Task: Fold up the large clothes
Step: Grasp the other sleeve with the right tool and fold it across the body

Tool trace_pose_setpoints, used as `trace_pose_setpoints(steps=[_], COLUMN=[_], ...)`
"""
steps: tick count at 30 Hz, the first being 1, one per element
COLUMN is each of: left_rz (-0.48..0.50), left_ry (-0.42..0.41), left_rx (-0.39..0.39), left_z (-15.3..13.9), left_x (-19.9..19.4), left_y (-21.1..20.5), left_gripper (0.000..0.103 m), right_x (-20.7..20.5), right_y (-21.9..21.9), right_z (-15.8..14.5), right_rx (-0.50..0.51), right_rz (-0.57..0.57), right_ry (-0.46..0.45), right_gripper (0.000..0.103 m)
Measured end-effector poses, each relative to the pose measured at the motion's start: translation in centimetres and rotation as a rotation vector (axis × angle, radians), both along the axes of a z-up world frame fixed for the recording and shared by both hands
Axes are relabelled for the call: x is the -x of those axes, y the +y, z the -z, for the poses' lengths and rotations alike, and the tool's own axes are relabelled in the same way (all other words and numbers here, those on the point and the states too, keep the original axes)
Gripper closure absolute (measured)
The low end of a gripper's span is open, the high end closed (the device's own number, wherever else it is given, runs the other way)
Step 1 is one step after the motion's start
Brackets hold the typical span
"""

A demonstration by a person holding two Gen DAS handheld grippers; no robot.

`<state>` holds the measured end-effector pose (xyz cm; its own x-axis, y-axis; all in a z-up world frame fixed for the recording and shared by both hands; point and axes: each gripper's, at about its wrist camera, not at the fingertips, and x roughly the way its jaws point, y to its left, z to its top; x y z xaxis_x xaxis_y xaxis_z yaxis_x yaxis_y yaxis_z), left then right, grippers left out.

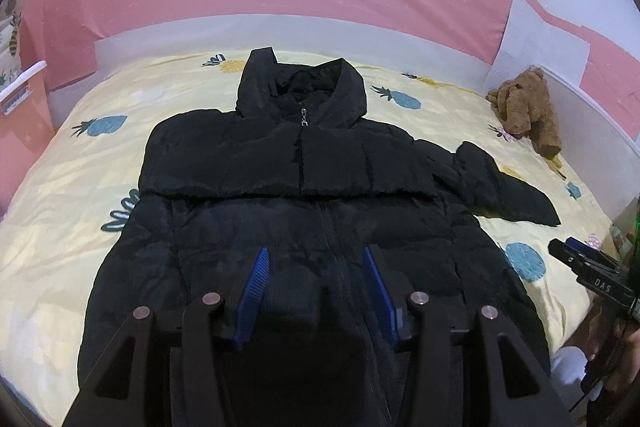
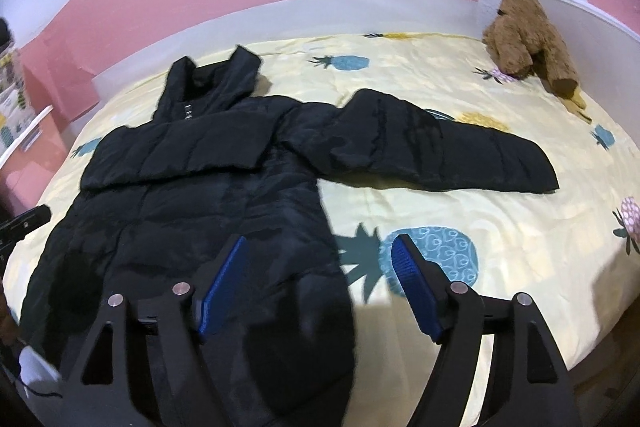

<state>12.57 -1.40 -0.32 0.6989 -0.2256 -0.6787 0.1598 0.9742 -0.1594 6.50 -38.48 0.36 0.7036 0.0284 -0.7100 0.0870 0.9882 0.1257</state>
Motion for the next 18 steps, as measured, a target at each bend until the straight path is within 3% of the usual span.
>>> trace_pose_setpoints(steps=[10,18], left_rz=[0.006,0.028], left_ry=[-0.004,0.026], left_rx=[-0.049,-0.066], left_z=[1.8,4.7], left_x=[-6.4,-14.0], left_y=[-1.2,-2.9], left_gripper=[0.054,0.054], right_x=[-5.4,-9.8], right_y=[-8.1,-16.1], right_z=[3.8,9.0], right_rx=[-0.041,-0.22], right_rz=[0.16,0.316], right_ry=[0.075,0.169], right_gripper=[0.029,0.029])
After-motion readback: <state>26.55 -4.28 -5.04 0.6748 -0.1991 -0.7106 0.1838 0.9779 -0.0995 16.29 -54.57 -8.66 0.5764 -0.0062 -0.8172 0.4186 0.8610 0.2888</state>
